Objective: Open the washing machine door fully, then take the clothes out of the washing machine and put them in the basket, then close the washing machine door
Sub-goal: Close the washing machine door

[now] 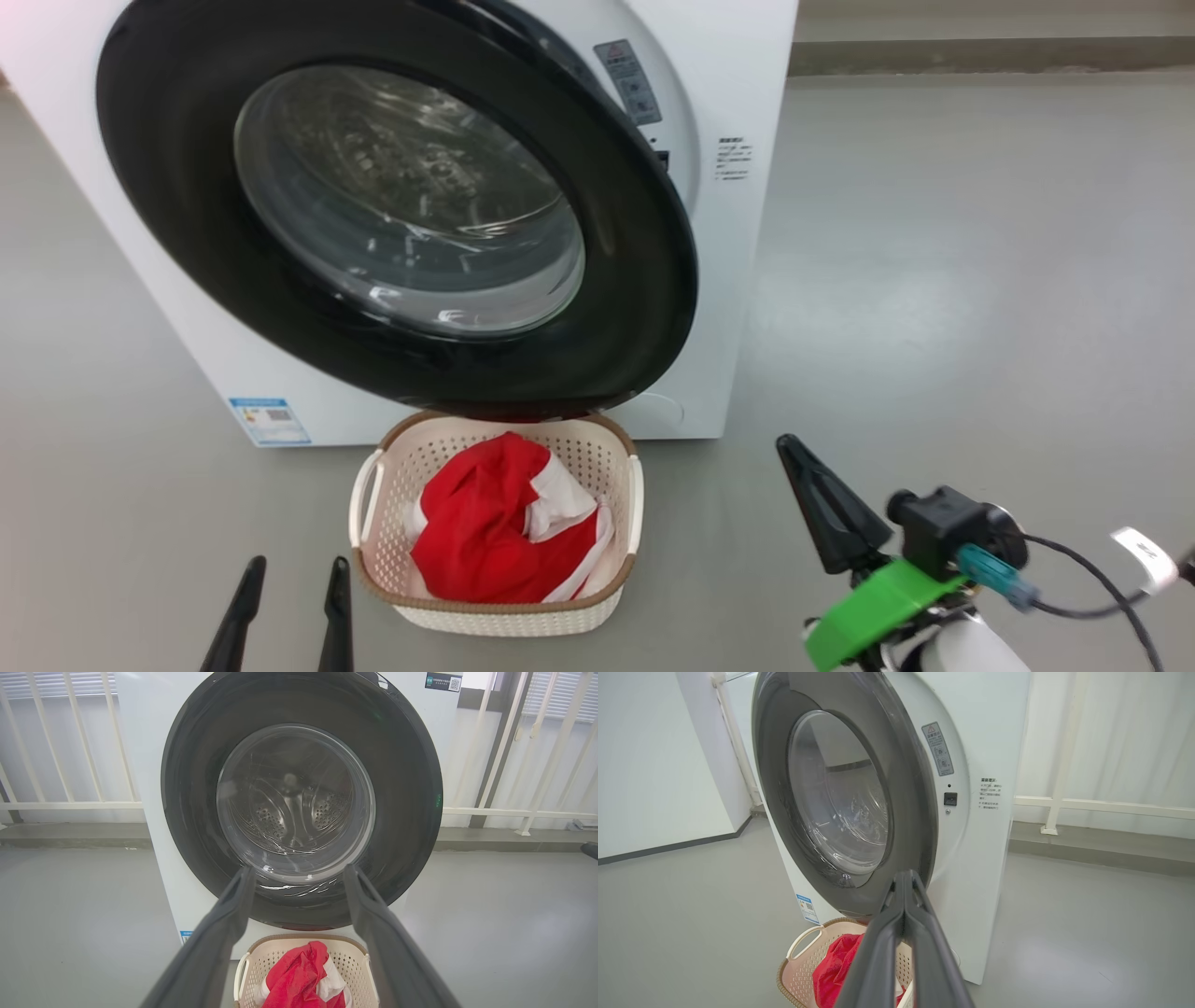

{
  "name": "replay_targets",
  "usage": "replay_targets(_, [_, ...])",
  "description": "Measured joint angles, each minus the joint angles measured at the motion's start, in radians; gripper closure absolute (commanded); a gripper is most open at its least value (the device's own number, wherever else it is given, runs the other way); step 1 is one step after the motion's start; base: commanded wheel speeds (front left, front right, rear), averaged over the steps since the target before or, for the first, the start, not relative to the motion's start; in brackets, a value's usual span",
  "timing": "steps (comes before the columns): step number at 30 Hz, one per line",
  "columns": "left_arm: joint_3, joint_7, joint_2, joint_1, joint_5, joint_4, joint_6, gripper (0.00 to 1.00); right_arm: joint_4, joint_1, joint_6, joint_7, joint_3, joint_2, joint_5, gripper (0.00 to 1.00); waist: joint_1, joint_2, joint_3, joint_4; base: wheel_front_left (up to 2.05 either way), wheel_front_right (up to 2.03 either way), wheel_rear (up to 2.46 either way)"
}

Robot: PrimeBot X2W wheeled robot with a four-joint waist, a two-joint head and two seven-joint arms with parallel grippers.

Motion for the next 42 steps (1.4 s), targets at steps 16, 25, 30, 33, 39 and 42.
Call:
replay_targets(16, [-0.019, 0.000, -0.018, -0.092, 0.016, 0.011, -0.036, 0.00, 0.240, -0.343, 0.000, 0.000, 0.085, -0.014, 0.071, 1.00, 0.0000, 0.0000, 0.110, 0.084, 0.00, 0.00, 0.00])
replay_targets(25, [-0.041, 0.000, -0.026, -0.143, 0.025, 0.028, -0.053, 0.00, 0.244, -0.445, 0.000, 0.000, 0.054, -0.033, 0.069, 1.00, 0.0000, 0.0000, 0.175, 0.129, 0.00, 0.00, 0.00])
replay_targets(30, [-0.043, 0.000, -0.030, -0.172, 0.025, 0.030, -0.062, 0.00, 0.221, -0.501, 0.000, 0.000, 0.019, -0.040, 0.040, 1.00, 0.0000, 0.0000, 0.216, 0.150, 0.00, 0.00, 0.00])
replay_targets(33, [-0.046, 0.000, -0.037, -0.187, 0.025, 0.039, -0.063, 0.00, 0.215, -0.531, 0.000, 0.000, 0.004, -0.040, 0.024, 1.00, 0.0000, 0.0000, 0.240, 0.162, 0.00, 0.00, 0.00])
replay_targets(39, [-0.047, 0.000, -0.045, -0.200, 0.026, 0.048, -0.071, 0.00, 0.221, -0.582, 0.000, 0.000, -0.005, -0.041, 0.008, 1.00, 0.0000, 0.0000, 0.274, 0.182, 0.00, 0.00, 0.00])
replay_targets(42, [-0.048, 0.000, -0.047, -0.226, 0.036, 0.052, -0.072, 0.00, 0.225, -0.614, 0.003, 0.000, -0.010, -0.043, 0.008, 1.00, 0.0000, 0.0000, 0.290, 0.189, 0.00, 0.00, 0.00])
